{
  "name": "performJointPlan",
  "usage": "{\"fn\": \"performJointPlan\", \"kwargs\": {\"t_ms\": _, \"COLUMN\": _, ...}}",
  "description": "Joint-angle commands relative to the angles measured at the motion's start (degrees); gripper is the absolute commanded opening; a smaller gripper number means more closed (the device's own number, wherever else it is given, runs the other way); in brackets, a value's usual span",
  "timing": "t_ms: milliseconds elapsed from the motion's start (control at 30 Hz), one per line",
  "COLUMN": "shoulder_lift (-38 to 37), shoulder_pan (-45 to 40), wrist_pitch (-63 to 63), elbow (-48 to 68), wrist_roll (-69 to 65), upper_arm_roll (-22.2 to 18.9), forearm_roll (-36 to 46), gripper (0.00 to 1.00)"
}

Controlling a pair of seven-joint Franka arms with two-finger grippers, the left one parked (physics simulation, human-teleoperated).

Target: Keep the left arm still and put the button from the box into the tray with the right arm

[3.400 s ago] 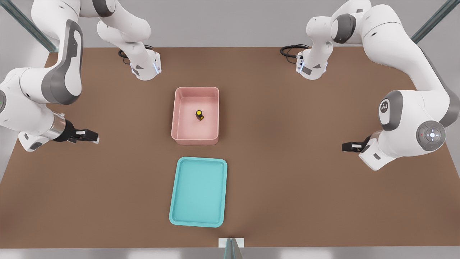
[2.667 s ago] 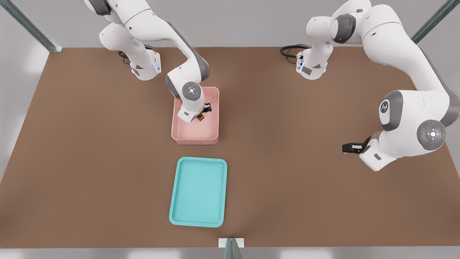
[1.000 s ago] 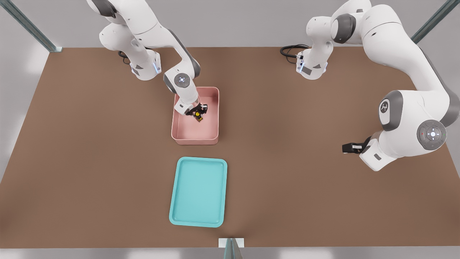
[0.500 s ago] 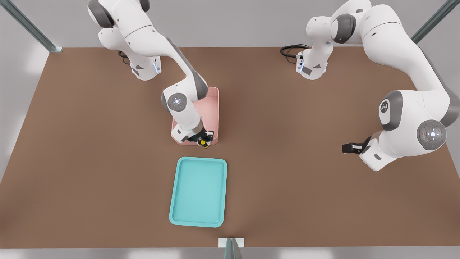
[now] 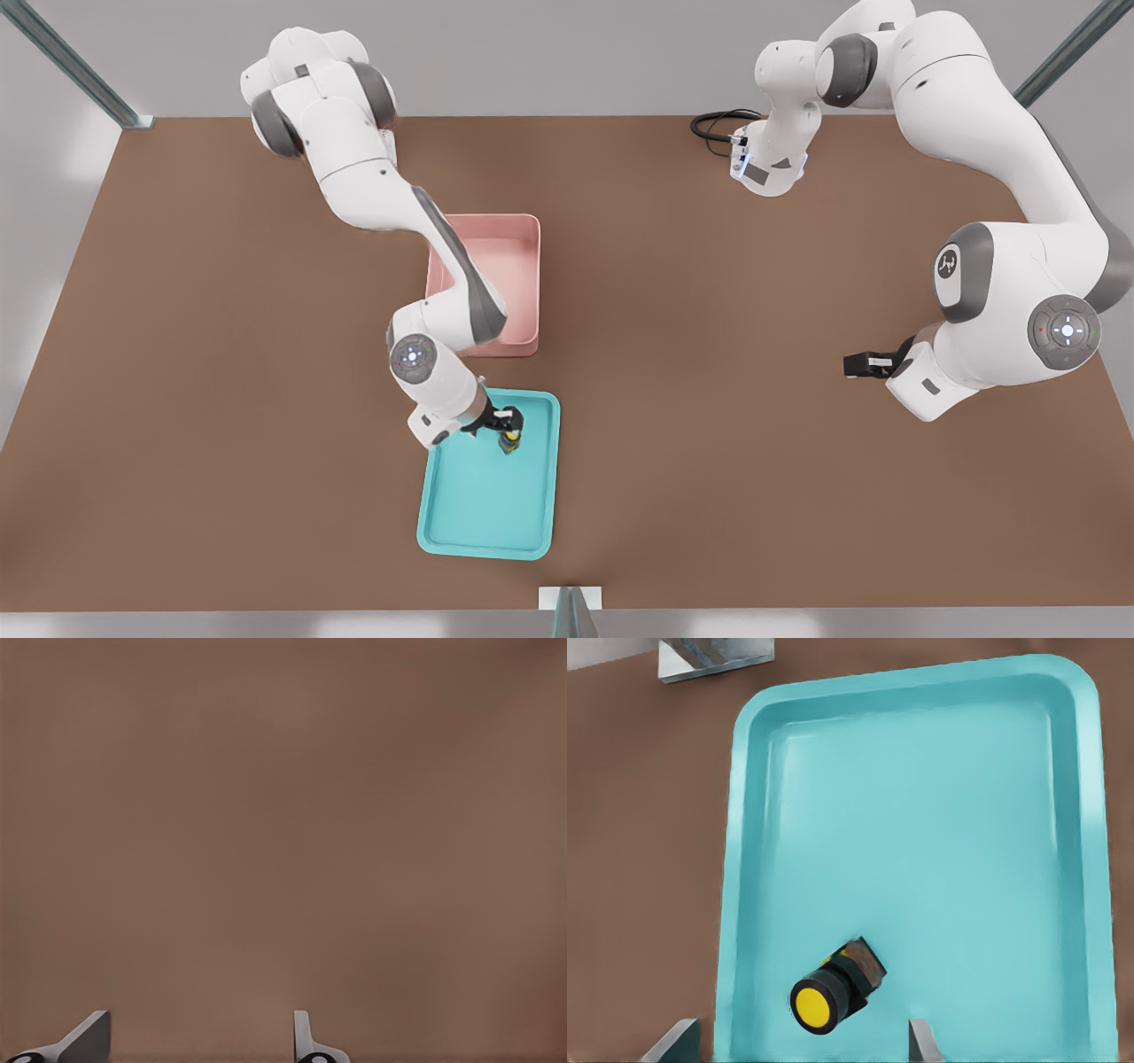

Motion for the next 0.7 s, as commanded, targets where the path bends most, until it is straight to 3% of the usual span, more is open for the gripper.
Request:
{"fn": "performJointPlan", "kwargs": {"t_ms": 0, "shoulder_lift": -10.0, "shoulder_pan": -4.5, "wrist_pitch": -29.8, "elbow": -0.5, "wrist_roll": -10.9, "upper_arm_roll": 3.5, "forearm_roll": -11.2, "gripper": 1.00}}
{"fn": "performJointPlan", "kwargs": {"t_ms": 33, "shoulder_lift": -15.4, "shoulder_pan": -10.0, "wrist_pitch": -36.3, "elbow": -1.7, "wrist_roll": -10.6, "upper_arm_roll": 9.2, "forearm_roll": -14.7, "gripper": 1.00}}
{"fn": "performJointPlan", "kwargs": {"t_ms": 100, "shoulder_lift": -22.7, "shoulder_pan": -22.5, "wrist_pitch": -42.1, "elbow": -1.8, "wrist_roll": -28.4, "upper_arm_roll": 9.4, "forearm_roll": -15.8, "gripper": 1.00}}
{"fn": "performJointPlan", "kwargs": {"t_ms": 133, "shoulder_lift": -24.6, "shoulder_pan": -24.0, "wrist_pitch": -44.7, "elbow": -1.7, "wrist_roll": -28.4, "upper_arm_roll": 9.0, "forearm_roll": -15.7, "gripper": 1.00}}
{"fn": "performJointPlan", "kwargs": {"t_ms": 200, "shoulder_lift": -25.7, "shoulder_pan": -25.8, "wrist_pitch": -49.6, "elbow": -1.1, "wrist_roll": -20.7, "upper_arm_roll": 7.7, "forearm_roll": -15.7, "gripper": 1.00}}
{"fn": "performJointPlan", "kwargs": {"t_ms": 267, "shoulder_lift": -25.1, "shoulder_pan": -27.5, "wrist_pitch": -48.8, "elbow": -1.0, "wrist_roll": -24.7, "upper_arm_roll": 9.1, "forearm_roll": -21.1, "gripper": 1.00}}
{"fn": "performJointPlan", "kwargs": {"t_ms": 333, "shoulder_lift": -25.2, "shoulder_pan": -28.7, "wrist_pitch": -48.7, "elbow": -1.0, "wrist_roll": -24.6, "upper_arm_roll": 8.3, "forearm_roll": -17.2, "gripper": 1.00}}
{"fn": "performJointPlan", "kwargs": {"t_ms": 667, "shoulder_lift": -25.2, "shoulder_pan": -28.7, "wrist_pitch": -47.2, "elbow": -1.1, "wrist_roll": -24.0, "upper_arm_roll": 8.5, "forearm_roll": -16.8, "gripper": 1.00}}
